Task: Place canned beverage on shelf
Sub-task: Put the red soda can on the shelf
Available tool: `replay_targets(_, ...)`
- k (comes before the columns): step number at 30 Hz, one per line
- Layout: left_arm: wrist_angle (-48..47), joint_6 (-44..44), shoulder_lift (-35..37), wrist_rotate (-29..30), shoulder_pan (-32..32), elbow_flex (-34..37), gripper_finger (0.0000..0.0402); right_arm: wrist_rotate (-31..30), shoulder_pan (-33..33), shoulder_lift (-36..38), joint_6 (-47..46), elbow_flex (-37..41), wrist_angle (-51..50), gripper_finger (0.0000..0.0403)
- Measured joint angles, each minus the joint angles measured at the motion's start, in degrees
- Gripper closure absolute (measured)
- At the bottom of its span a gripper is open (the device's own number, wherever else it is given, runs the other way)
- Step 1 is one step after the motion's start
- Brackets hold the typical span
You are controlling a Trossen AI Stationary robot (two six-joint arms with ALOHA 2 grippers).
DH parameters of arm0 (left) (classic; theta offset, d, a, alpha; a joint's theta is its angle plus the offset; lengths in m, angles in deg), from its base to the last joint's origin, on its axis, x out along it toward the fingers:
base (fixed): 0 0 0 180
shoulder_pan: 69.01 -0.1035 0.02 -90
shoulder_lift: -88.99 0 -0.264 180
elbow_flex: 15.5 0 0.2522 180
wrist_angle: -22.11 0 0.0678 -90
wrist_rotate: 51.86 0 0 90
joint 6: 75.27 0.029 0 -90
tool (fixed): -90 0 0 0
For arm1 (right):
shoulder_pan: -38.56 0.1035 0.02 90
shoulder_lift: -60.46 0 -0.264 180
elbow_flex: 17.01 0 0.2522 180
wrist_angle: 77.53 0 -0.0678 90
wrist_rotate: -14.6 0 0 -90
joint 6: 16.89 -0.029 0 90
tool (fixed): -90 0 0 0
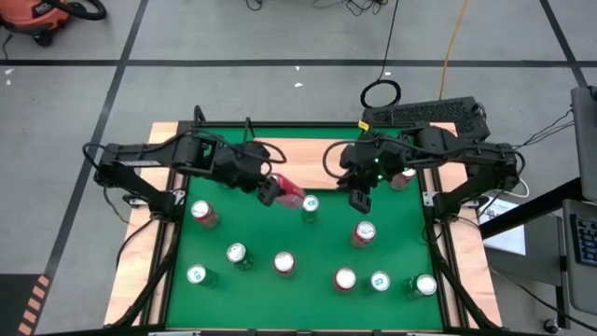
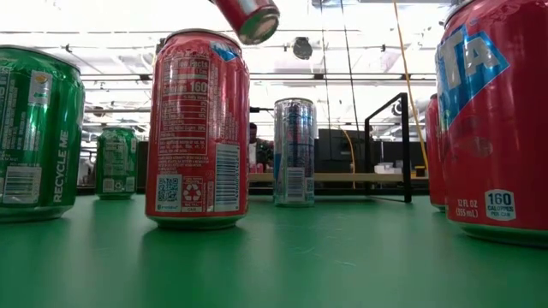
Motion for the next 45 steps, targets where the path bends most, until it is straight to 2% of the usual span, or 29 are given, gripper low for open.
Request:
replay_targets(6,5.6,-2.9,0.0,0.1,-1.7,-0.3,0.0122,0.0,-1.8,0.3,5.6,0.0,-0.1,0.0273)
replay_targets(14,13.8,-6.7,0.0,0.1,-3.1,-0.3,0.0122,-0.3,-2.3,4.2,7.8,0.0,-0.5,0.0219)
replay_targets(19,15.0,-10.1,0.0,1.1,-3.7,-0.3,0.0122,-5.2,-2.3,8.1,13.3,0.0,0.0,0.0183)
replay_targets(24,17.2,-13.1,0.0,3.8,-3.8,-0.3,0.0122,-10.1,-2.3,10.2,24.4,0.0,0.8,0.0133)
replay_targets(27,19.0,-14.8,-0.4,5.1,-3.5,-0.3,0.0122,-10.4,-2.6,10.3,27.2,0.0,3.0,0.0098)
replay_targets(36,25.1,-18.8,-3.1,8.7,-2.3,-0.3,0.0122,-9.1,-2.8,6.8,23.6,0.0,5.1,0.0015)
replay_targets(45,27.7,-19.1,-4.5,8.6,-2.3,-0.3,0.0122,-8.8,-2.7,2.6,22.1,0.0,5.2,0.0007)
